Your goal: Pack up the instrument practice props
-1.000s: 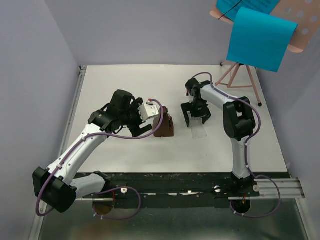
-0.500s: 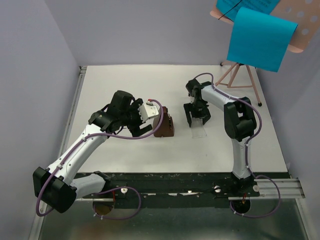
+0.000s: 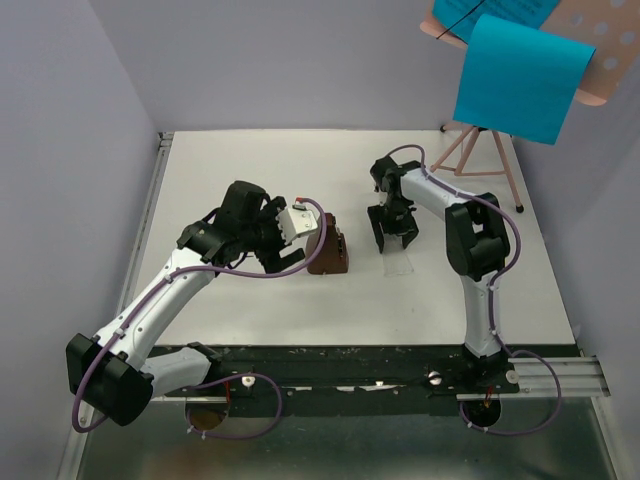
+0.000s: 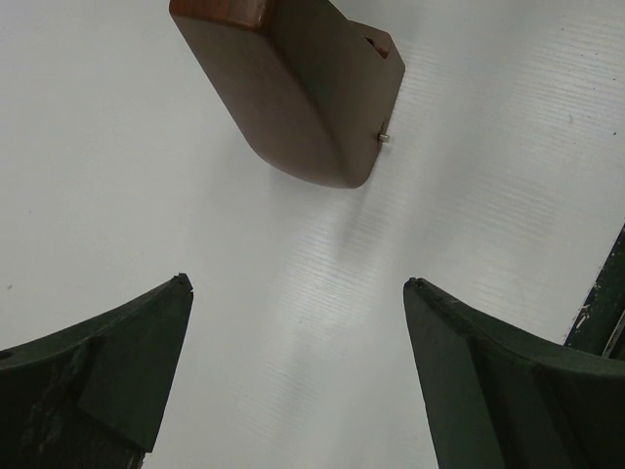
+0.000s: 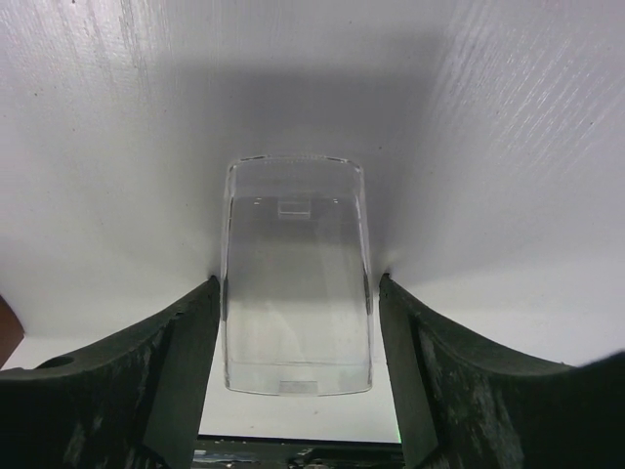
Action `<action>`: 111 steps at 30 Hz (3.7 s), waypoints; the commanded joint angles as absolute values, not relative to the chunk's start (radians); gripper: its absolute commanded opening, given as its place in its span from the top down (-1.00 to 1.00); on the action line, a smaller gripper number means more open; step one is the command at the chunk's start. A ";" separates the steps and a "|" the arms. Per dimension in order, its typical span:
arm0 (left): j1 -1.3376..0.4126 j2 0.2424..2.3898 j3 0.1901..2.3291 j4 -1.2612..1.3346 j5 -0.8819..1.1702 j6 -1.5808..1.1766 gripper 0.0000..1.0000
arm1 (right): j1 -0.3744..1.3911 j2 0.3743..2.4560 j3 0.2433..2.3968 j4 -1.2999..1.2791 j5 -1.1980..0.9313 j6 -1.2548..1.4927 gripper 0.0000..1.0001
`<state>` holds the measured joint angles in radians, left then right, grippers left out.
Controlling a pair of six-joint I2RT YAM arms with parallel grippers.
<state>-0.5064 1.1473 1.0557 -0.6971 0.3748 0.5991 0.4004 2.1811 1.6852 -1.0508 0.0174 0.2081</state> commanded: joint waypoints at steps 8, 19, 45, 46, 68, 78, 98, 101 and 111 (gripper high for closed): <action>-0.511 1.149 1.066 -0.701 0.402 0.600 -0.98 | 0.396 2.203 1.660 -1.011 0.008 0.158 0.09; -0.511 1.248 1.219 -0.487 0.515 0.531 -0.98 | 0.391 1.924 1.851 -0.976 -0.455 -0.127 0.99; -0.575 1.459 1.436 -0.106 0.338 0.182 -0.98 | 0.397 1.766 2.014 -0.577 -0.643 0.112 0.99; -0.571 1.457 1.430 -0.107 0.325 0.189 -0.98 | 0.397 1.766 2.014 -0.572 -0.652 0.113 0.99; -0.400 1.443 1.523 -0.742 0.813 0.598 -0.98 | 0.333 1.769 1.984 -0.646 -0.840 -0.093 0.99; -0.434 1.502 1.447 -0.744 0.812 0.658 -0.98 | 0.321 1.563 1.550 -0.719 -0.943 -0.811 0.99; -0.494 1.617 1.410 -0.719 0.772 0.703 -0.02 | 0.449 1.566 1.361 -0.627 -0.928 -1.055 1.00; -0.494 1.618 1.407 -0.724 0.781 0.690 0.26 | 0.465 1.585 1.350 -0.594 -0.913 -1.043 0.99; -0.495 1.629 1.410 -0.742 0.795 0.670 0.83 | 0.469 1.643 1.330 -0.511 -0.874 -1.014 0.99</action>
